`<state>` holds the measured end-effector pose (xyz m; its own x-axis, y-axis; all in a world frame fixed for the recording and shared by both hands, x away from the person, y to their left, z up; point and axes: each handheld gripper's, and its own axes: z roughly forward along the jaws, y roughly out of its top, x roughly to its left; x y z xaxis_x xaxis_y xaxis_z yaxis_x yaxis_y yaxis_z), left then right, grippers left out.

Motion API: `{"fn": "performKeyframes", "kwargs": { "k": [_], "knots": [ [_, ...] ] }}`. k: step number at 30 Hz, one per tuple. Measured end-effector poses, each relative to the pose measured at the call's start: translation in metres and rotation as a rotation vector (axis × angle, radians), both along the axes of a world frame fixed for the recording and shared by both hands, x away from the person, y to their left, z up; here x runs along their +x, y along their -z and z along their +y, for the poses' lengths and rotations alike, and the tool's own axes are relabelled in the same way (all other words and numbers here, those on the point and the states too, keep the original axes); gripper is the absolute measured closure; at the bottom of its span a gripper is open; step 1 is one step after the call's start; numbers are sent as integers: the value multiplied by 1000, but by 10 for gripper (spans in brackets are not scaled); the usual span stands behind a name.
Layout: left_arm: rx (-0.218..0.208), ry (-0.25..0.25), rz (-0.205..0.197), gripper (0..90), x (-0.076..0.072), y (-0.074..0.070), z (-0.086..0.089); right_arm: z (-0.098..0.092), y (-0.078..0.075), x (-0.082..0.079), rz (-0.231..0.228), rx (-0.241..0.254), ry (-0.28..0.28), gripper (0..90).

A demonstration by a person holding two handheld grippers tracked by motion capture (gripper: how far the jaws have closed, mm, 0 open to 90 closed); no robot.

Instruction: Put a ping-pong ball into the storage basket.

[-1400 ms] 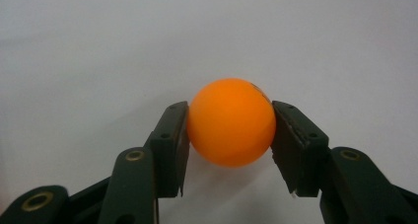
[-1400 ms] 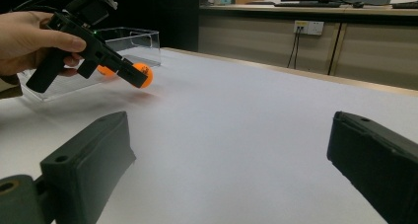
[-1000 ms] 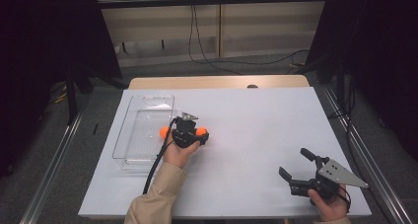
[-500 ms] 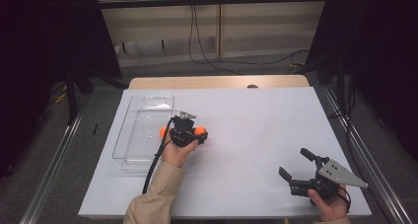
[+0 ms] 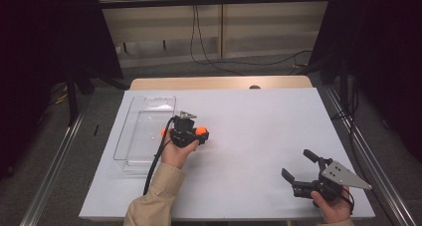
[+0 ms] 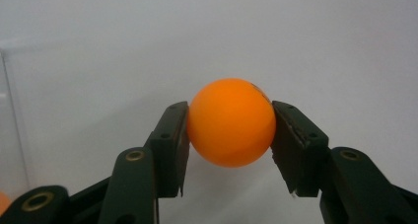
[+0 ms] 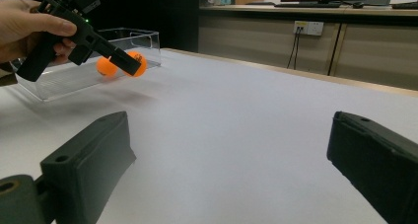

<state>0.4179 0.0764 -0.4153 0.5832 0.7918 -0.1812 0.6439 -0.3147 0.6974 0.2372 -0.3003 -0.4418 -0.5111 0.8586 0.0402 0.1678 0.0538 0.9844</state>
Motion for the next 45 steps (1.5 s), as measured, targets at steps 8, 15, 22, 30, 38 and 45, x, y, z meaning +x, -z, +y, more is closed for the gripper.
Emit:
{"fn": "performKeyframes", "kwargs": {
  "k": [8,15,22,30,38,45],
  "knots": [
    [-5,2,-5,509,0,-4,2,0,0,0,0,0,0,27],
    [0,-2,-11,509,-1,-7,3,0,0,0,0,1,0,27],
    [-9,-5,-8,509,0,-9,6,0,0,0,0,0,0,27],
    [-18,-1,-10,509,-1,-12,8,0,0,0,0,0,0,27],
    [-18,6,-12,509,-1,-15,9,0,0,0,2,6,1,27],
    [-25,8,-11,509,-1,-18,12,0,0,0,1,4,0,27]
  ]
}}
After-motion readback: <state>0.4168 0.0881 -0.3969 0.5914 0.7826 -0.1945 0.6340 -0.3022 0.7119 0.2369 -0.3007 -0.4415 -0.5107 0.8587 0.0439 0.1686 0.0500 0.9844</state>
